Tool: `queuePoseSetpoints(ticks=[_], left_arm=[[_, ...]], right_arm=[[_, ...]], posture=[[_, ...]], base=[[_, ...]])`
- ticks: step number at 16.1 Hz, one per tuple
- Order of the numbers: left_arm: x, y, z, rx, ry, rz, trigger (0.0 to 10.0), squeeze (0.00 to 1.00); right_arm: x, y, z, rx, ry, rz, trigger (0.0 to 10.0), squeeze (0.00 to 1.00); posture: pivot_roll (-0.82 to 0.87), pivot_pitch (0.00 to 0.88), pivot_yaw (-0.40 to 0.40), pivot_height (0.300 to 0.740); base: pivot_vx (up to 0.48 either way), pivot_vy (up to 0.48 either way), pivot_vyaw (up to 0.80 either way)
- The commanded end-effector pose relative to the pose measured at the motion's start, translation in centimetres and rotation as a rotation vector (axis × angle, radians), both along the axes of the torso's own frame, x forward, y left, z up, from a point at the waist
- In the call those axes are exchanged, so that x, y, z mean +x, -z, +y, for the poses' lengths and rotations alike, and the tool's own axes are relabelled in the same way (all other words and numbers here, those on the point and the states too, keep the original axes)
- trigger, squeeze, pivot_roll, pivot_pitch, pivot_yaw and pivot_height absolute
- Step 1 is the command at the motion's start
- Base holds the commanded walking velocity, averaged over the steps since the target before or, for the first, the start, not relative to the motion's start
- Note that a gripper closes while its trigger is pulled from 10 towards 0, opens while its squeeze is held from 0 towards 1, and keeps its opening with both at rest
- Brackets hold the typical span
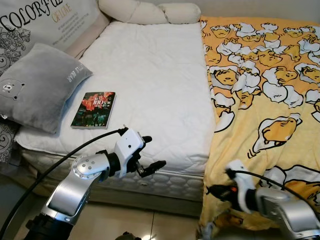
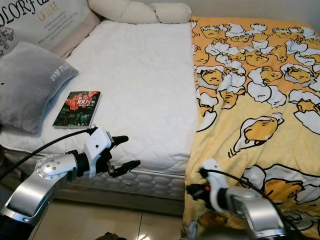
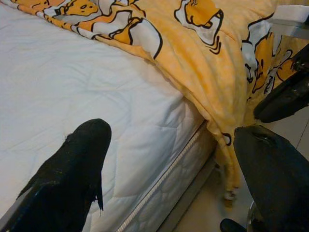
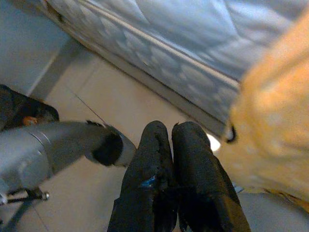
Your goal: Clean up the room
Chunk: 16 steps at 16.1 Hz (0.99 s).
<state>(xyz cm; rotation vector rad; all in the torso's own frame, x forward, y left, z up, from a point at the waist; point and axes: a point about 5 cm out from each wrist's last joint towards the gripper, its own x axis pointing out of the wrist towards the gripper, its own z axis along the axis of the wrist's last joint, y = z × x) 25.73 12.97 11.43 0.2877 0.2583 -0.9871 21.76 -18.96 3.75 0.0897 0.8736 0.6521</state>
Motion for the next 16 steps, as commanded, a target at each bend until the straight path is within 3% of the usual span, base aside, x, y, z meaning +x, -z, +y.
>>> queuePoseSetpoints(ticks=[1, 5, 6, 7, 8, 9, 10, 11, 12, 14, 16], left_arm=[[0.0, 0.2, 0.2, 0.017, 0.003, 0.002, 10.0, 0.00], [0.1, 0.3, 0.1, 0.025, 0.006, 0.000, 10.0, 0.00], [0.2, 0.2, 0.1, 0.023, 0.000, -0.005, 10.0, 0.00], [0.2, 0.2, 0.2, 0.022, -0.013, -0.013, 10.0, 0.00], [0.3, 0.2, 0.4, 0.011, -0.045, -0.015, 10.0, 0.00], [0.4, 0.2, 0.9, -0.018, -0.130, -0.030, 10.0, 0.00], [0.8, 0.1, 1.5, -0.050, -0.232, -0.053, 10.0, 0.00], [1.3, 0.1, 2.7, -0.091, -0.449, -0.104, 10.0, 0.00], [1.4, 0.1, 3.4, -0.106, -0.565, -0.134, 10.0, 0.00], [1.1, -0.1, 3.7, -0.139, -0.653, -0.156, 10.0, 0.00], [0.6, -0.7, 4.4, -0.173, -0.744, -0.189, 10.0, 0.00]], right_arm=[[0.8, -0.4, 0.4, 0.010, 0.035, -0.036, 0.0, 0.00], [1.3, 1.3, 2.3, -0.015, 0.054, -0.048, 0.0, 0.00], [1.8, 1.4, 2.5, -0.092, 0.094, -0.112, 8.9, 0.00], [2.4, 1.2, 2.4, -0.132, 0.145, -0.177, 10.0, 0.00], [2.9, 0.7, 2.3, -0.123, 0.208, -0.221, 10.0, 0.00], [3.6, -0.3, 2.3, -0.091, 0.291, -0.308, 10.0, 0.14], [3.9, -1.1, 2.4, -0.065, 0.339, -0.360, 10.0, 1.00], [4.2, -2.6, 2.7, -0.053, 0.389, -0.470, 10.0, 1.00], [4.2, -3.3, 2.9, -0.058, 0.402, -0.520, 10.0, 1.00], [4.2, -4.1, 3.1, -0.097, 0.447, -0.627, 10.0, 1.00], [3.7, -4.7, 3.1, -0.073, 0.521, -0.659, 10.0, 1.00]], posture=[[-0.05, 0.000, 0.034, 0.740], [-0.04, 0.000, 0.030, 0.740], [-0.03, 0.000, 0.029, 0.740], [-0.03, 0.000, 0.029, 0.740], [-0.04, 0.000, 0.035, 0.740], [-0.04, 0.000, 0.045, 0.740], [-0.05, 0.000, 0.051, 0.740], [-0.05, 0.000, 0.056, 0.740], [-0.05, 0.000, 0.055, 0.740], [-0.04, 0.000, 0.048, 0.740], [-0.03, 0.000, 0.039, 0.740]], base=[[0.000, 0.000, 0.00], [0.000, 0.000, 0.00], [0.000, 0.000, 0.00], [0.000, 0.000, 0.00], [0.000, 0.000, 0.00], [0.000, 0.000, 0.00], [0.000, 0.000, 0.00], [0.000, 0.000, 0.00], [0.000, 0.000, 0.00], [0.000, 0.000, 0.00], [0.000, 0.000, -0.33]])
